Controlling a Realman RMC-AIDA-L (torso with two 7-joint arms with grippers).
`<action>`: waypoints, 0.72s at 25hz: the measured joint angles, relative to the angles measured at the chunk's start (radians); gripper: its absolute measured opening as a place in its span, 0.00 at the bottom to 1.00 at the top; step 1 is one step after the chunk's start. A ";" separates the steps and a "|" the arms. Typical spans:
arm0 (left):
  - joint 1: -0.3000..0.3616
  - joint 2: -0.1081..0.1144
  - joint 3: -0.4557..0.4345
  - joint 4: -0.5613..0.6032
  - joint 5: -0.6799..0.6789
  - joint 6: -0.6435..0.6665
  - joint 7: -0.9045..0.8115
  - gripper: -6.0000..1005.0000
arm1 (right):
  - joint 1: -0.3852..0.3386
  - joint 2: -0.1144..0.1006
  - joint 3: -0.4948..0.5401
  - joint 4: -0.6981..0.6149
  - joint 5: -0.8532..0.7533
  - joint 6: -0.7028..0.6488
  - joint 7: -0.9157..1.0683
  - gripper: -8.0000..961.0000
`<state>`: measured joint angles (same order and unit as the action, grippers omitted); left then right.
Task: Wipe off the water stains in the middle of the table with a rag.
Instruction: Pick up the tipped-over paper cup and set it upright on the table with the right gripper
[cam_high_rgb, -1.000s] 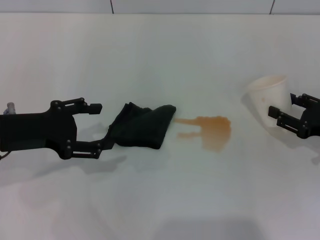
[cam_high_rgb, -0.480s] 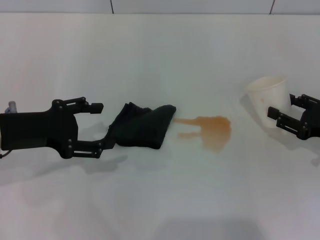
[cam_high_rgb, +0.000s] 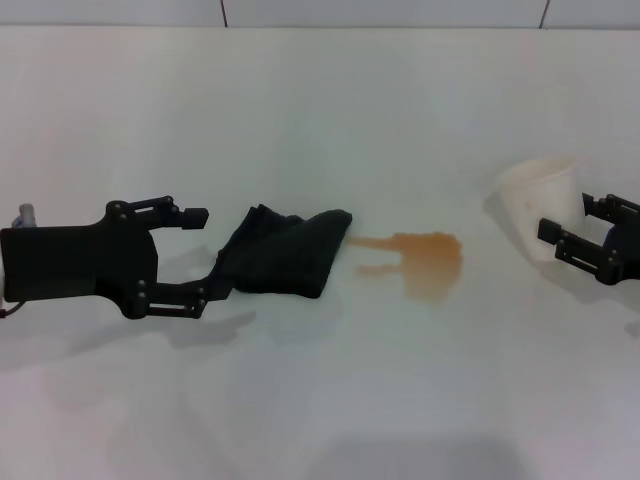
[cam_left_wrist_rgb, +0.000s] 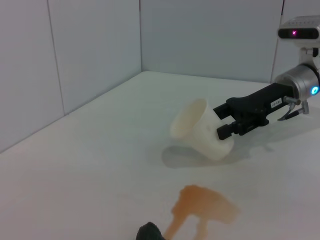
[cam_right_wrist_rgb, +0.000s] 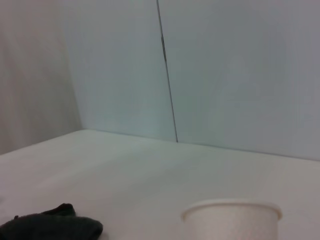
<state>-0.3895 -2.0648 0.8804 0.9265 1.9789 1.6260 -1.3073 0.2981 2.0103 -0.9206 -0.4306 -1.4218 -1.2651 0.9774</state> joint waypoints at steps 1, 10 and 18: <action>0.000 0.000 0.000 0.000 0.000 0.000 0.000 0.87 | 0.000 0.000 0.000 0.004 0.000 0.000 -0.003 0.64; -0.003 0.001 0.009 0.001 0.000 0.000 -0.004 0.87 | -0.022 -0.002 0.001 0.022 0.000 -0.018 -0.016 0.64; -0.014 0.004 0.021 0.003 0.000 0.002 -0.012 0.87 | -0.048 -0.004 0.004 0.034 0.000 -0.018 -0.010 0.68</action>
<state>-0.4032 -2.0608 0.9012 0.9291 1.9789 1.6276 -1.3192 0.2497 2.0067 -0.9171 -0.3970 -1.4217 -1.2832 0.9669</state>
